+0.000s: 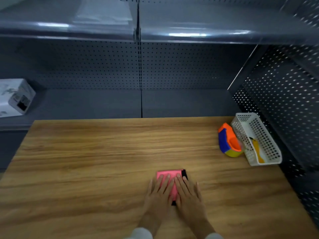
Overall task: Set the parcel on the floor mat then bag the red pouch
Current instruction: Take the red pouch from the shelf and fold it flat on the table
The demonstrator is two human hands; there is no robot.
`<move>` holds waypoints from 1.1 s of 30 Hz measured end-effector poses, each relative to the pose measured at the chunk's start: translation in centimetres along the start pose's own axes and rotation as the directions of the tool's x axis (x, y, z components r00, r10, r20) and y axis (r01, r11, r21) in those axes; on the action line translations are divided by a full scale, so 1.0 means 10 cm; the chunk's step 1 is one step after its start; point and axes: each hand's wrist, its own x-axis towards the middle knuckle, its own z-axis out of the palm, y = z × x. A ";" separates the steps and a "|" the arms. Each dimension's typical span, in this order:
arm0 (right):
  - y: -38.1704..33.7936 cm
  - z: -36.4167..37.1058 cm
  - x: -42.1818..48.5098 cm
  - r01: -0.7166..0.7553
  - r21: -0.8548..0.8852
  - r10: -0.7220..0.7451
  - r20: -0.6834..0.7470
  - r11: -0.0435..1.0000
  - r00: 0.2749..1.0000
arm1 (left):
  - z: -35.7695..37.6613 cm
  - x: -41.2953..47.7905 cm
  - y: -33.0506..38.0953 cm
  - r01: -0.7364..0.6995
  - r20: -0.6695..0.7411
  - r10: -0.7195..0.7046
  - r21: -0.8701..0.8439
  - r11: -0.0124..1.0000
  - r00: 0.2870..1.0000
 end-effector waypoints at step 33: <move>-0.61 0.25 -1.04 -0.133 0.001 0.132 -0.127 0.991 0.983 | 0.36 -0.99 -0.10 -0.102 -0.028 0.108 0.178 0.979 0.994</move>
